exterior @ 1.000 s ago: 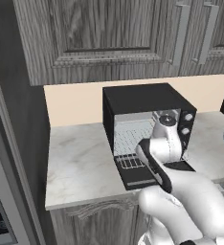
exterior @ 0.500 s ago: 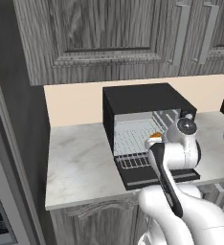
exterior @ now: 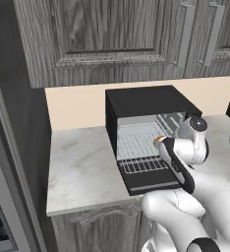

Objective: Pick up the heated bread from the toaster oven and place it in the bowl. Then move the bread bowl to the dining counter.

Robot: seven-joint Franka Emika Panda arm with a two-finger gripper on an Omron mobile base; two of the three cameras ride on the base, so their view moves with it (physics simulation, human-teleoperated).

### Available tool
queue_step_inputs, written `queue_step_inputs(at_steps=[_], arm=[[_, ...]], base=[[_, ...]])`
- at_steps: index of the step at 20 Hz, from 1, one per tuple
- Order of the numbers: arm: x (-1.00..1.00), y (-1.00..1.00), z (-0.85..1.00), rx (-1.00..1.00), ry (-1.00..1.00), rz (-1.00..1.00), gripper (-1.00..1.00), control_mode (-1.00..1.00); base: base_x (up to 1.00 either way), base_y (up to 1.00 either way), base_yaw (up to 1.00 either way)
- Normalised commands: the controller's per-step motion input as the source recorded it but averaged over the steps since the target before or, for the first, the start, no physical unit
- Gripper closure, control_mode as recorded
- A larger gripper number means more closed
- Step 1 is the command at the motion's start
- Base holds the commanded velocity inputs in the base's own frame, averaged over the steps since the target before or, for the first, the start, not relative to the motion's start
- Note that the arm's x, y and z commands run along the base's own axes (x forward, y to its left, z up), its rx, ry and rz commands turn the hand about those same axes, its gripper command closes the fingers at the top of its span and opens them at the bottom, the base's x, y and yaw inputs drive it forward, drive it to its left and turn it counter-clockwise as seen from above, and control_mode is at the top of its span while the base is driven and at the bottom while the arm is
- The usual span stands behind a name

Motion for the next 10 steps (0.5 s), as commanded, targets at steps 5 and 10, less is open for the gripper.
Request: queue_step_inputs(at_steps=[5, 10], arm=[[0.29, 0.03, 0.00, 0.00, 0.18, -0.01, -1.00, -1.00], [0.41, 0.12, -0.09, 0.04, 0.11, -0.10, -1.00, -1.00]], base=[[0.00, 0.00, 0.00], [0.00, 0.00, 0.00]])
